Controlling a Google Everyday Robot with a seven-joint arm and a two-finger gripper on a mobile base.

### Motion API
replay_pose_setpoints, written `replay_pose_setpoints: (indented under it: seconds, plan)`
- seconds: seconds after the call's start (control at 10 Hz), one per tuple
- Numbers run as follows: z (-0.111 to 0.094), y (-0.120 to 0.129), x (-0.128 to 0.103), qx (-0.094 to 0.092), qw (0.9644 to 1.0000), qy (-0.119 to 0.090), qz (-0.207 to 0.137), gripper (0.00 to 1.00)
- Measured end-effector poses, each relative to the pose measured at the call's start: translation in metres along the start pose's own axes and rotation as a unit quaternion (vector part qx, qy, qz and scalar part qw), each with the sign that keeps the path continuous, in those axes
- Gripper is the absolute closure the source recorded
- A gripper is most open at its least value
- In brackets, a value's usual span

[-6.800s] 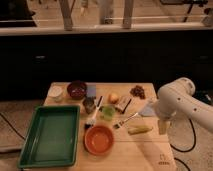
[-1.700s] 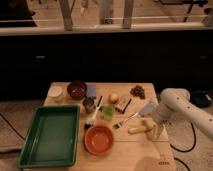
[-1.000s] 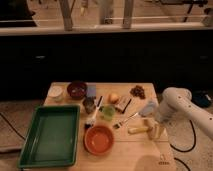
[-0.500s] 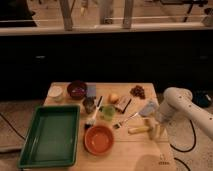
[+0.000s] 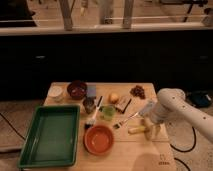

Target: Place banana in table surface

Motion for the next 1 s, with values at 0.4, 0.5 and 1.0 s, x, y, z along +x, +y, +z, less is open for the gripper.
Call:
replay_pose_setpoints:
  seconds: [0.4, 0.5, 1.0]
  plan:
    - [0.007, 0.001, -0.011, -0.001, 0.9999, 0.007, -0.012, 0.42]
    - [0.007, -0.001, -0.013, 0.001, 0.9999, 0.008, -0.013, 0.51]
    - [0.003, -0.006, -0.017, -0.002, 0.9998, 0.017, -0.014, 0.97]
